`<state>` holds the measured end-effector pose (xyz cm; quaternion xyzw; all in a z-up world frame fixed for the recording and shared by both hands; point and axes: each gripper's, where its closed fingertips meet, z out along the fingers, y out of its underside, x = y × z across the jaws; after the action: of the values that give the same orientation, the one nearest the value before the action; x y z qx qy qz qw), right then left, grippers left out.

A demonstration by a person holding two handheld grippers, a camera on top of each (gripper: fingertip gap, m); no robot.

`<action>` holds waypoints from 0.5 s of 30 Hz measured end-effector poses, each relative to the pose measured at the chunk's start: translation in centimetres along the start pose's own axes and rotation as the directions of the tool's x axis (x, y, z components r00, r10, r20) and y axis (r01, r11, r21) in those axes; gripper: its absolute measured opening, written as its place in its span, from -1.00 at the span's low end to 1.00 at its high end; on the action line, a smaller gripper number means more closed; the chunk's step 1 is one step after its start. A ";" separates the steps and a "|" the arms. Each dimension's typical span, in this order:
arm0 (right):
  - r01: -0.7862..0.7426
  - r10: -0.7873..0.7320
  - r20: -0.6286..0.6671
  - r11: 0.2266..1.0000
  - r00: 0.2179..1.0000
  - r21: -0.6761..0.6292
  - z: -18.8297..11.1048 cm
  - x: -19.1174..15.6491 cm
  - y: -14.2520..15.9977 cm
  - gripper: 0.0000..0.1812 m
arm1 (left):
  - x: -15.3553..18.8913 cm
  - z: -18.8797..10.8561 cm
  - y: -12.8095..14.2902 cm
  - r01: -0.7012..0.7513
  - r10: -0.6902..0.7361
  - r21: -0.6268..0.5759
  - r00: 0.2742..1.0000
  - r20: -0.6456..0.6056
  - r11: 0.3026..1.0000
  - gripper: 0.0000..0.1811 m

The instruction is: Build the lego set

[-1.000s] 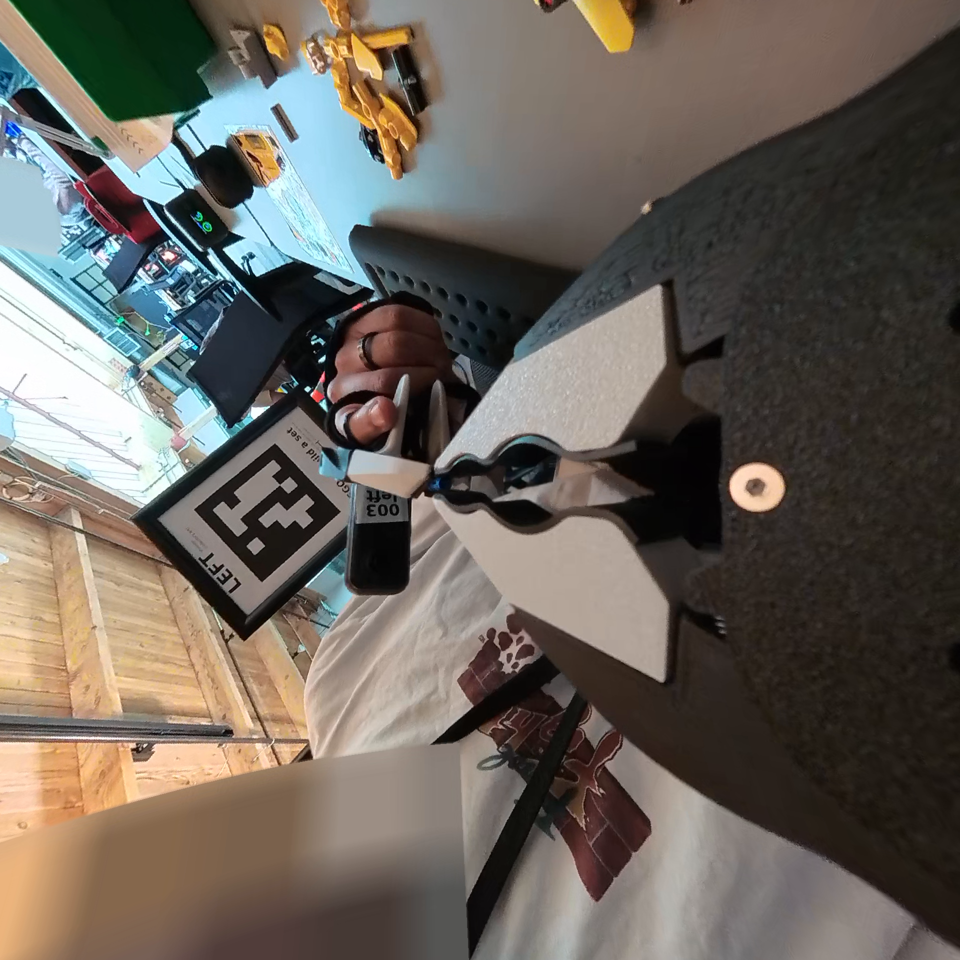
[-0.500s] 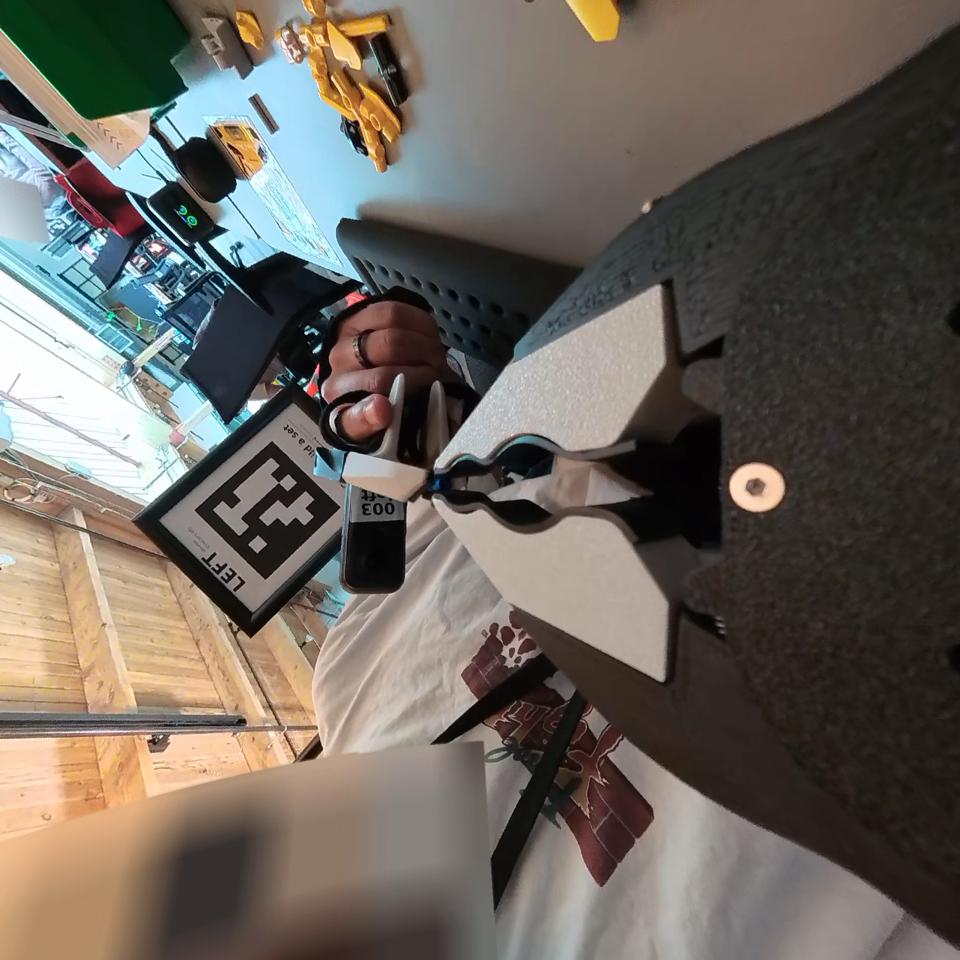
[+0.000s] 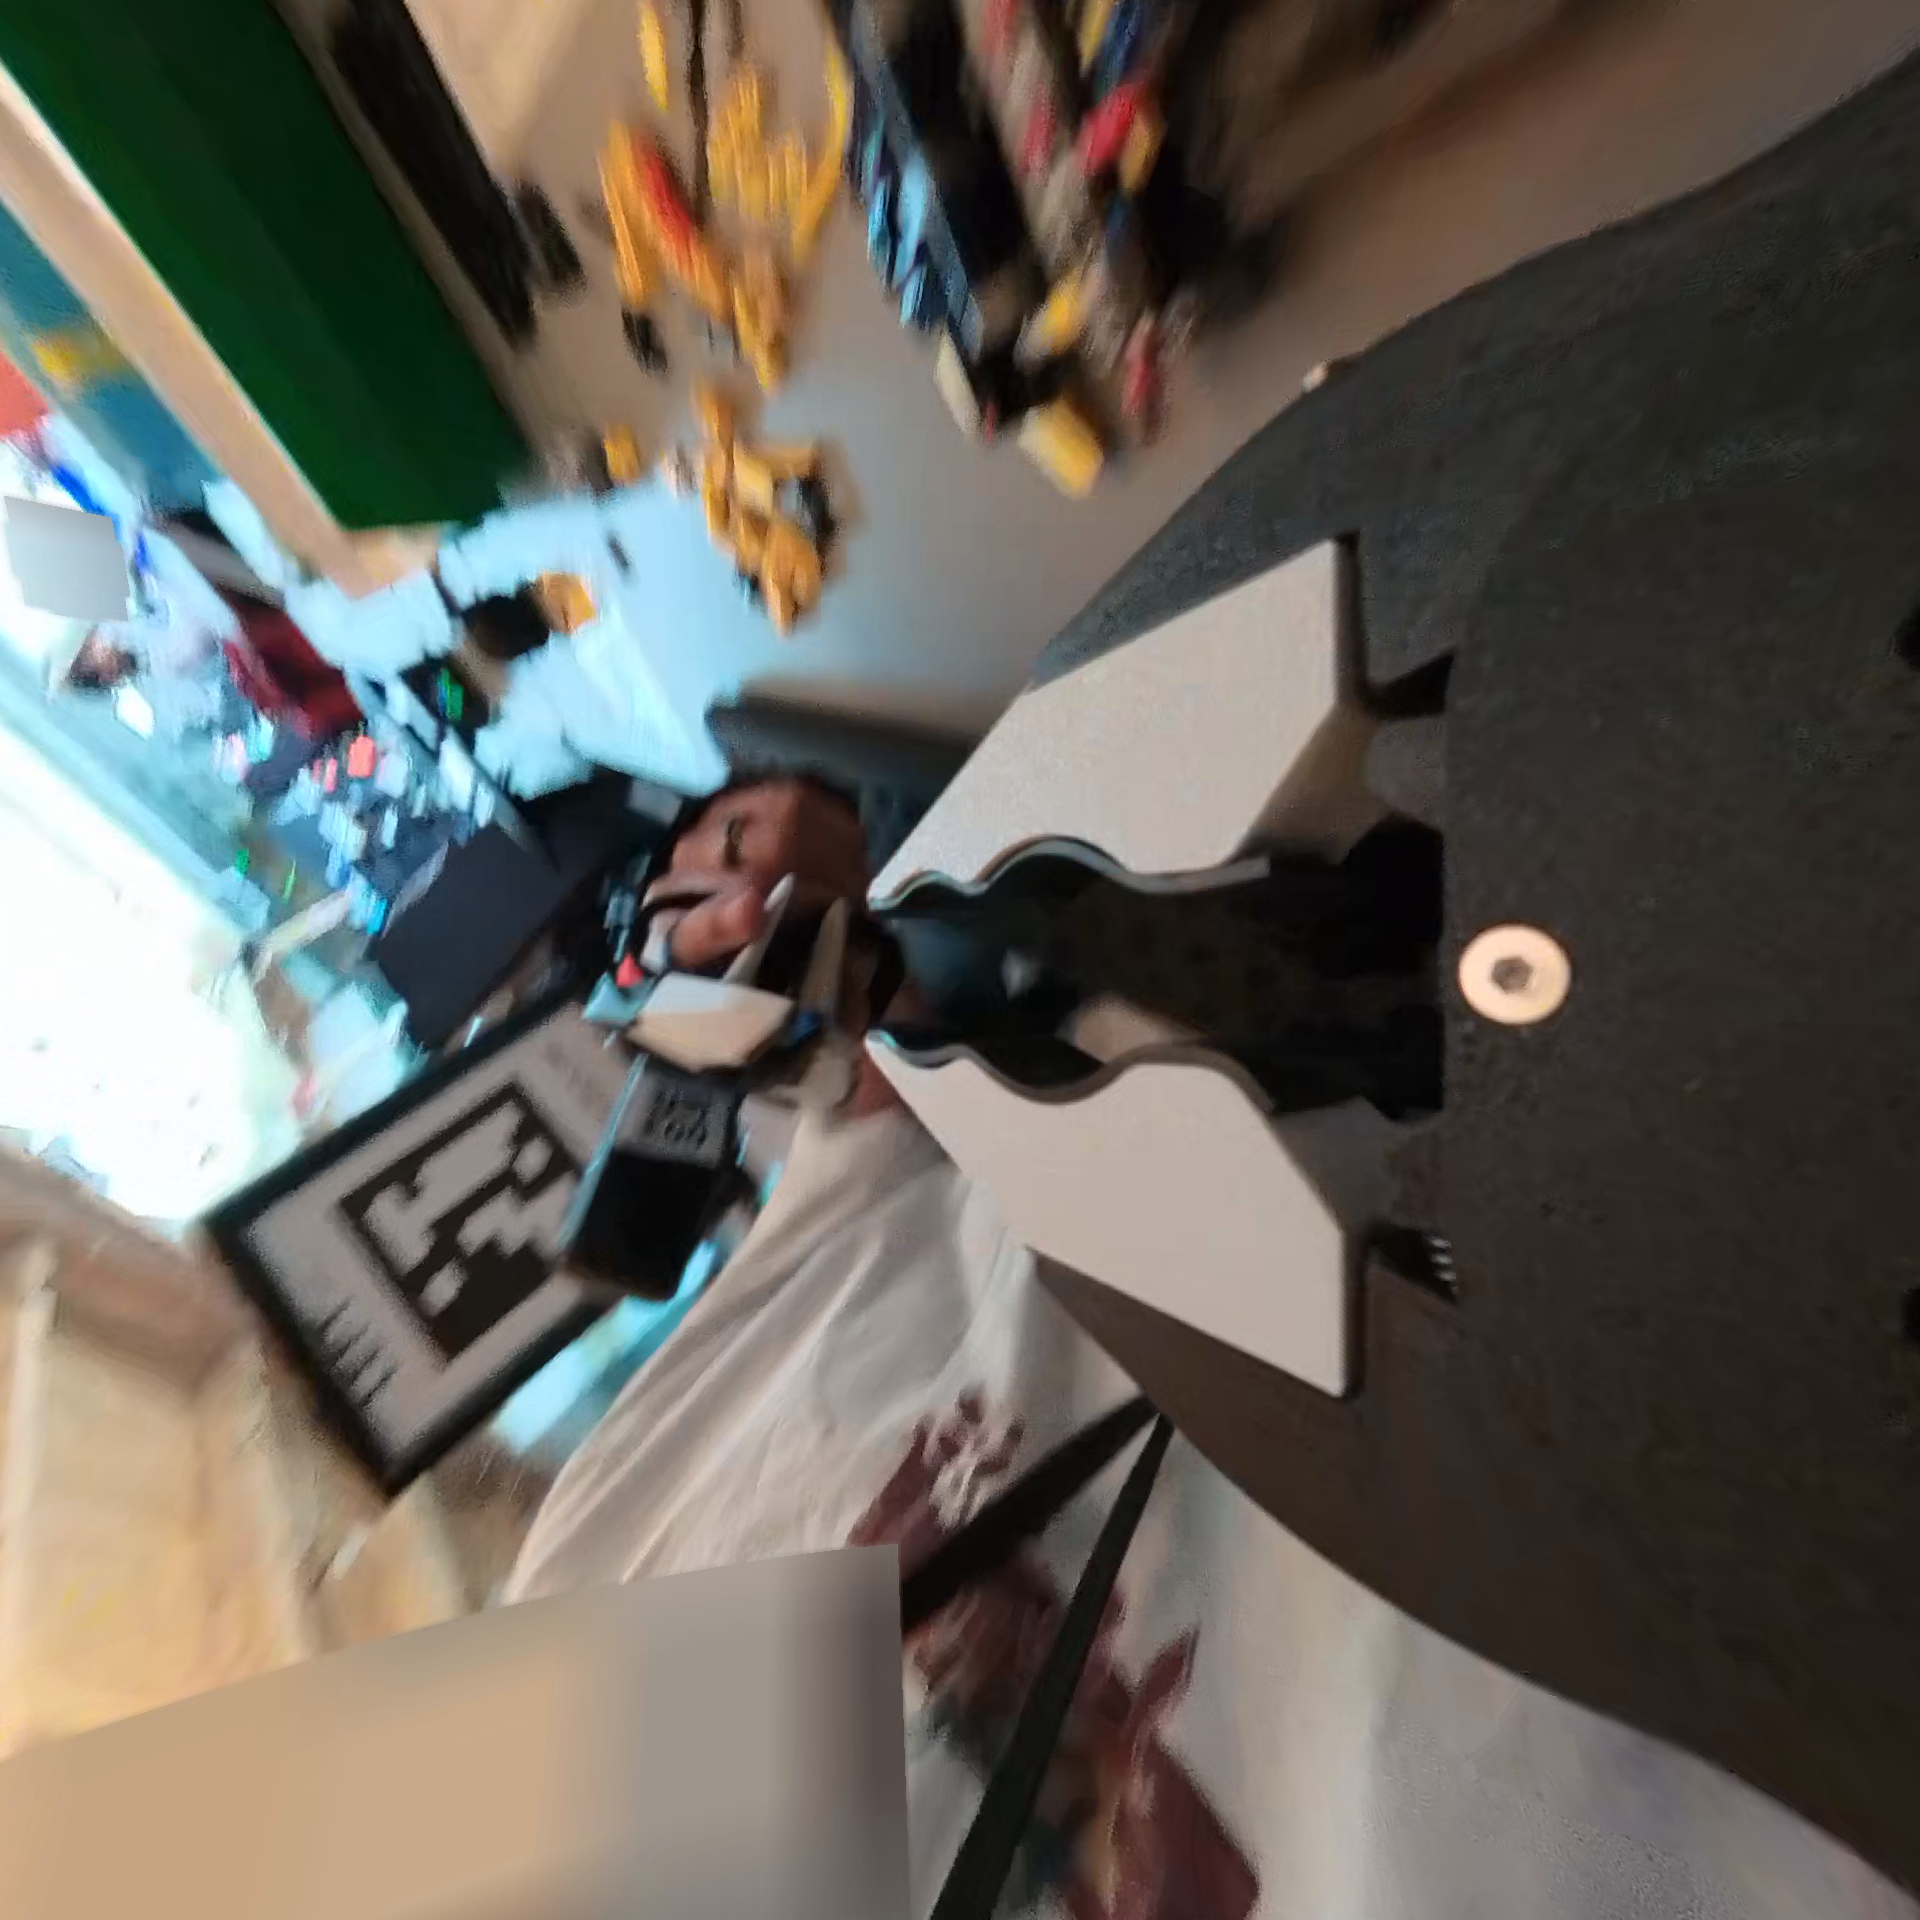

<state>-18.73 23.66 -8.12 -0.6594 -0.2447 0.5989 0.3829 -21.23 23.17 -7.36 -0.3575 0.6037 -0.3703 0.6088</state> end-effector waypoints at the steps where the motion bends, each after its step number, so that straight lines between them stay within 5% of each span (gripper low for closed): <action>1: 0.084 -0.089 -0.108 0.995 0.990 -0.052 -1.3 0.8 0.5 -0.75 | -0.4 0.1 0.6 0.027 -0.027 -0.017 1.000 0.008 0.999 -0.97; 4: 0.216 -0.329 -0.334 0.918 0.883 -0.332 -5.7 3.1 3.7 -0.68 | -0.7 0.6 3.3 0.088 -0.089 -0.106 0.996 -0.004 0.990 -0.97; 7: 0.205 -0.441 -0.392 0.832 0.808 -0.515 -8.6 4.7 6.6 -0.69 | -0.6 1.1 4.4 0.126 -0.133 -0.156 0.991 -0.033 0.980 -0.97; 11: 0.176 -0.457 -0.376 0.792 0.806 -0.585 -7.4 4.7 7.6 -0.72 | -1.0 1.0 4.6 0.182 -0.190 -0.151 0.981 -0.037 0.972 -0.96; 15: 0.058 -0.522 -0.369 0.632 0.769 -0.773 -6.1 5.5 8.6 -0.72 | -1.7 0.8 4.5 0.237 -0.241 -0.128 0.970 -0.023 0.963 -0.97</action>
<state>-13.07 21.64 -18.35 -0.8487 -0.4443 0.1558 0.2410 -20.31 26.82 -10.50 -0.4577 0.5895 -0.4095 0.5248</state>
